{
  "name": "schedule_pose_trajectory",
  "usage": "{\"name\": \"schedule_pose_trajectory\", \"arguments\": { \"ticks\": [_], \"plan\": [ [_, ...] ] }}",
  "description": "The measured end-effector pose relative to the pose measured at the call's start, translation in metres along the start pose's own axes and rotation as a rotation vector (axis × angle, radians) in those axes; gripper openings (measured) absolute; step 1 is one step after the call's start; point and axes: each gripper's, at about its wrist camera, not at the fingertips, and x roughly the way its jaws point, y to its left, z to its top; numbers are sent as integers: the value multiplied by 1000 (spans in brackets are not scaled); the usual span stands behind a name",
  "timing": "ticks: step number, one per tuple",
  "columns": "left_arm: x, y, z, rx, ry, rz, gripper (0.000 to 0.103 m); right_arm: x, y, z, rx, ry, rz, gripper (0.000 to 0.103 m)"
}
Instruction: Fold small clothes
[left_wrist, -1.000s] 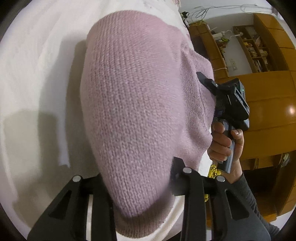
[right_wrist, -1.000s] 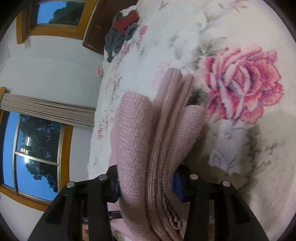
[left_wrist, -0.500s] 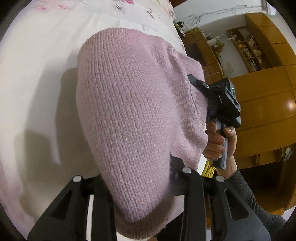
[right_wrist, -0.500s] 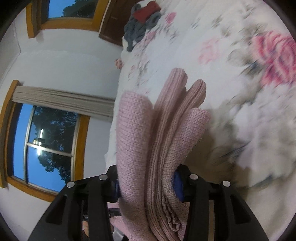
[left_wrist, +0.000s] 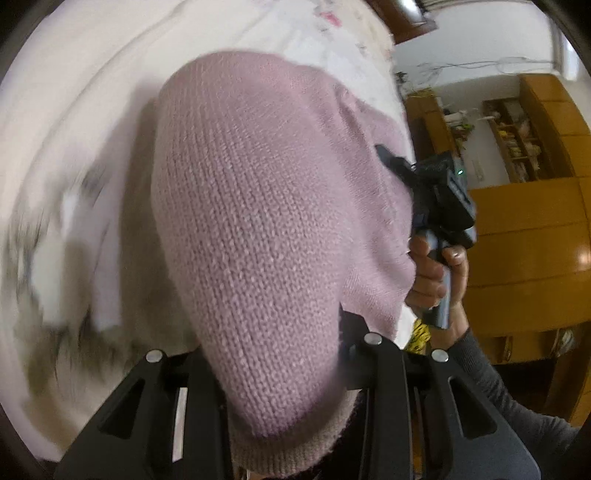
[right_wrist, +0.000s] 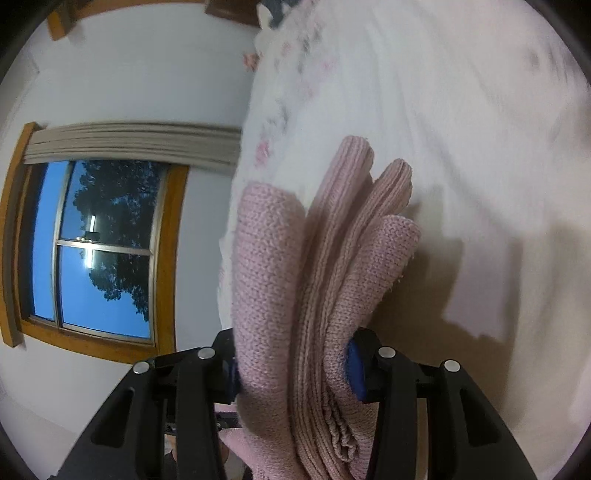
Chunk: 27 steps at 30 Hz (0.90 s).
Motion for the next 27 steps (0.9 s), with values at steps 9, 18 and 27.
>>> {"name": "schedule_pose_trajectory", "arguments": {
  "ticks": [9,18,27],
  "plan": [
    [-12,14,-19,-32,-123,146,57,-40,-28,-31,88,-106,-114,64],
    [-25,-51,-47,176,-208,99,61,-20,14,-66,-100,-31,-324,25],
    [41,-26,-48,81,-34,32,59,-31,21,-55,-185,-117,-433,16]
  ]
}}
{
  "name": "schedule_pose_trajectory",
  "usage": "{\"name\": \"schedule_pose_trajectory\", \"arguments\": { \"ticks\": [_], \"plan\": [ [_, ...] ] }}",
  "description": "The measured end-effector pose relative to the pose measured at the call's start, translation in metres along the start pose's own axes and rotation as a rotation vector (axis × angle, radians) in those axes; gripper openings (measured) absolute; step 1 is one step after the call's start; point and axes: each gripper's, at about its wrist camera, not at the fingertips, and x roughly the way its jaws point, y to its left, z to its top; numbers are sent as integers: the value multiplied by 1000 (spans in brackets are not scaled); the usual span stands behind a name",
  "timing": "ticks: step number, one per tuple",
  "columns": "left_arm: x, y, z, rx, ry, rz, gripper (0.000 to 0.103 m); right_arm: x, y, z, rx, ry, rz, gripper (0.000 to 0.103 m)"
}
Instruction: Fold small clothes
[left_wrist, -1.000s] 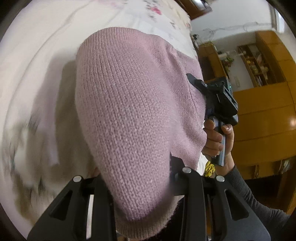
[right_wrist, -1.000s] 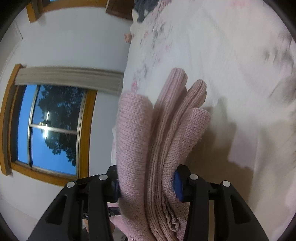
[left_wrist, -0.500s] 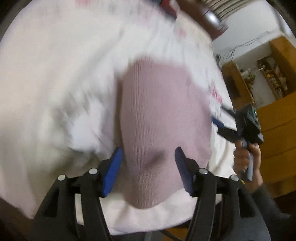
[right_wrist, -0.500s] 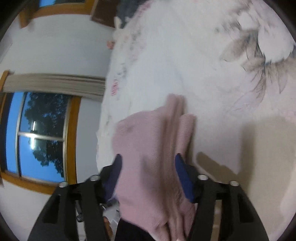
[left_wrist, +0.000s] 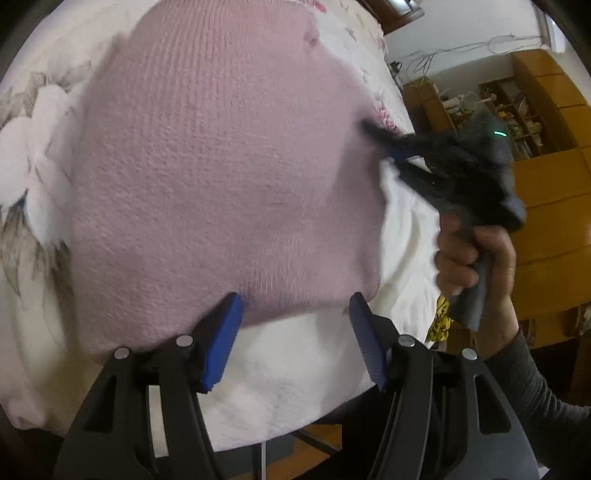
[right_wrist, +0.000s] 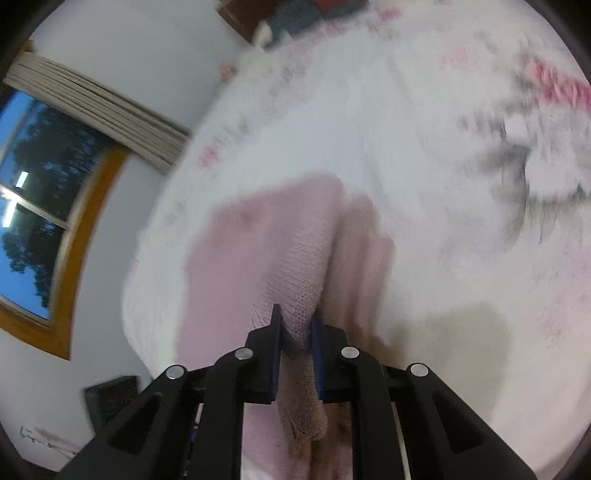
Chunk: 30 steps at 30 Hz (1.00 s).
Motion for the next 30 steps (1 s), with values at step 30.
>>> {"name": "schedule_pose_trajectory", "arguments": {
  "ticks": [30],
  "plan": [
    [-47,37,101,32,-44,49,36,2,-5,-26,-122,48,-85,0]
  ]
}}
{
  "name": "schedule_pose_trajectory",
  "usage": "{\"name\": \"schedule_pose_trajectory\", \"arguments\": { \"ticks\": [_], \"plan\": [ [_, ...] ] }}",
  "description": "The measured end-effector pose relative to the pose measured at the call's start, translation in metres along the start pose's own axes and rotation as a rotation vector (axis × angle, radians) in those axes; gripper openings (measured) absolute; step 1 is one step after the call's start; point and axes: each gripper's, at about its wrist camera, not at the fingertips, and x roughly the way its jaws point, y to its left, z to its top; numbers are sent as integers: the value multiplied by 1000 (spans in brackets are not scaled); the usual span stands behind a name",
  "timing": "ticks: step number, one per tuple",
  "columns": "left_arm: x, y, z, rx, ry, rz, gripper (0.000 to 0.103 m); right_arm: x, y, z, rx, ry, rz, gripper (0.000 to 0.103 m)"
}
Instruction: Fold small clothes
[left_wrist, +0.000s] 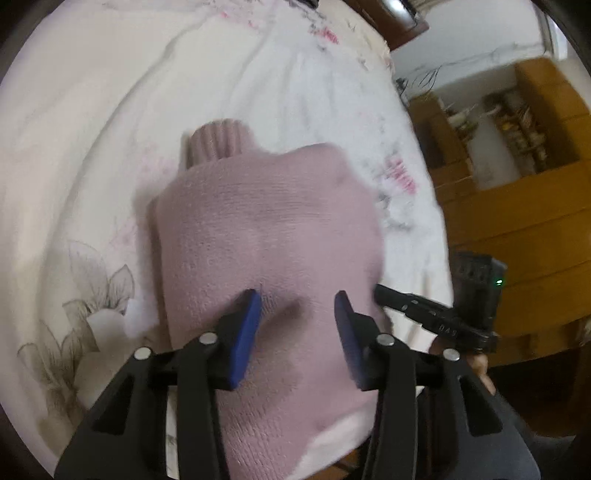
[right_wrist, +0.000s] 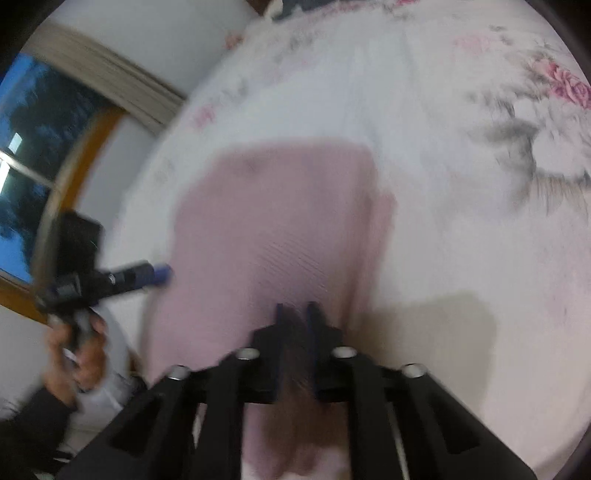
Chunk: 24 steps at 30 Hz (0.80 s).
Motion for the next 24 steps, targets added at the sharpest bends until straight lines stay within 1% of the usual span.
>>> {"name": "schedule_pose_trajectory", "arguments": {
  "ticks": [2,3,4,5,6,8,9,10,11,12,13,14,15,16,18,19,20,21,22,23,24],
  "plan": [
    [-4,-5,2,-6,-4,11,36,-6,-6,-4,33,-6,-7,0],
    [-11,-10,1,-6,-15,25,37,-14,0,-5,17,-16,-22,0],
    [-18,-16,-5,3,-25,23,38,-26,4,-12,-5,-29,-31,5],
    [-26,-23,-11,23,-33,5,39,-33,12,-15,-26,-43,-25,5],
    [-31,-30,-18,46,-37,-12,40,-40,21,-21,-48,-52,1,5],
    [-29,-35,-33,65,-21,-5,41,-42,30,-32,-86,-45,-11,5],
    [-16,-32,-40,69,6,49,40,-36,26,-38,-77,-21,-19,5],
    [-6,-26,-41,74,20,94,35,-31,19,-46,-68,3,-31,5],
    [1,-21,-43,76,26,116,32,-19,11,-52,-63,41,-65,0],
    [4,-16,-42,57,21,119,26,-16,5,-55,-66,54,-93,0],
    [1,-14,-41,39,11,105,26,-15,2,-59,-66,62,-110,0],
    [-3,-14,-40,33,5,101,27,-19,1,-63,-61,57,-112,6],
    [-9,-19,-42,40,-7,101,31,-30,3,-68,-59,36,-103,6],
    [-14,-24,-44,54,-15,102,34,-39,8,-71,-62,14,-93,6],
    [-26,-39,-59,106,-24,82,36,-63,20,-78,-89,-51,-82,6],
    [-27,-43,-68,114,-15,64,36,-72,23,-80,-98,-69,-72,6],
    [-23,-44,-77,117,-4,62,36,-76,27,-83,-98,-74,-54,6],
    [-14,-40,-87,118,21,84,36,-76,29,-88,-98,-65,-41,6],
    [-6,-36,-90,115,40,115,36,-66,31,-87,-101,-47,-43,6],
    [4,-29,-95,105,58,146,36,-53,28,-93,-92,-6,-41,6],
    [14,-20,-99,89,70,161,34,-35,32,-91,-85,32,-57,5]
  ]
}}
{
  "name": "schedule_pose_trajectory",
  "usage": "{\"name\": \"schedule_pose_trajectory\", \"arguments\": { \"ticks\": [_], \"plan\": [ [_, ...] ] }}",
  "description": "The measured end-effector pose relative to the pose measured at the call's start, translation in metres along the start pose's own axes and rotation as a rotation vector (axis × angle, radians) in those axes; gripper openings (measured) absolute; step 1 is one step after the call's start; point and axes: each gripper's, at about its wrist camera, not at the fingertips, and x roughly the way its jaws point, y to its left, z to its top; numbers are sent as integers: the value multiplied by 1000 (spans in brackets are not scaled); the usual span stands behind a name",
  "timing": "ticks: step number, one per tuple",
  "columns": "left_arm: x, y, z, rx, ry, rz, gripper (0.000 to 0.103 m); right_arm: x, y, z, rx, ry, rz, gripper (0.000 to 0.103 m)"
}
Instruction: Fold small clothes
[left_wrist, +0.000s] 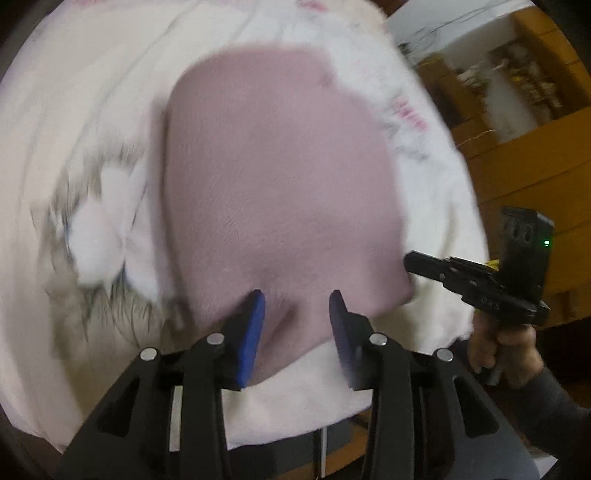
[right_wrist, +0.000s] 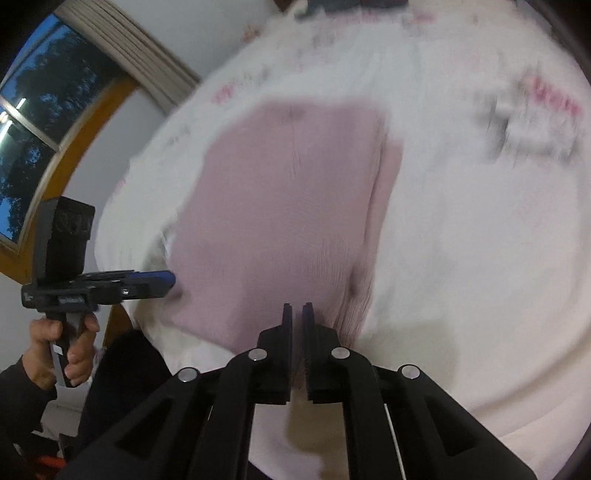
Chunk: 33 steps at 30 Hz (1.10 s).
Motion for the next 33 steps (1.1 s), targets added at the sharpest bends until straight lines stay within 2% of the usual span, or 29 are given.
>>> {"name": "schedule_pose_trajectory", "arguments": {
  "ticks": [2,4,5,6,8,10,11,13,14,15,16,17,18,19,21,23,24,26,29,31,33],
  "plan": [
    [9,2,-1,-32,5,-11,34,22,-4,-11,-42,47,-77,0],
    [-2,-5,-5,-29,-18,-36,39,14,-2,-13,-33,35,-83,1],
    [-6,-8,-7,-18,-27,-44,41,6,3,-12,-29,15,-75,5],
    [-10,-13,-12,1,-31,-40,44,-7,12,-13,-45,-18,-67,5],
    [-6,-10,-17,12,-14,-4,47,-14,24,-18,-75,-26,-58,5],
    [6,-3,-20,-1,22,39,46,6,31,-11,-101,22,-107,5],
    [8,-2,-17,-11,23,33,46,20,25,-14,-99,65,-148,0],
    [6,-6,-17,-27,14,40,48,27,19,-16,-85,61,-157,0],
    [3,-10,-18,-28,8,49,50,21,19,-16,-54,50,-144,0],
    [-3,-18,-22,-30,-8,60,57,17,23,-17,-50,42,-137,3],
    [-11,-24,-29,-24,-23,70,63,7,27,-19,-56,30,-134,6],
    [-21,-36,-37,2,-48,102,64,-1,31,-22,-61,22,-133,13],
    [-32,-45,-46,27,-73,136,71,-10,35,-26,-60,16,-131,19],
    [-40,-52,-53,47,-94,170,80,-19,39,-30,-52,2,-136,33],
    [-66,-69,-71,88,-172,269,91,-40,47,-41,-33,-43,-166,66],
    [-88,-87,-88,111,-233,352,93,-57,58,-52,-32,-75,-208,81],
    [-97,-92,-94,115,-246,383,98,-69,62,-62,-30,-97,-246,90],
    [-114,-103,-110,122,-271,470,99,-85,70,-74,-24,-139,-307,99],
    [-139,-122,-130,133,-320,542,100,-112,92,-96,-34,-213,-407,99],
    [-155,-134,-144,134,-342,589,100,-130,107,-102,-38,-248,-520,99],
    [-174,-141,-158,125,-362,600,100,-147,125,-108,-44,-265,-657,99]
  ]
}}
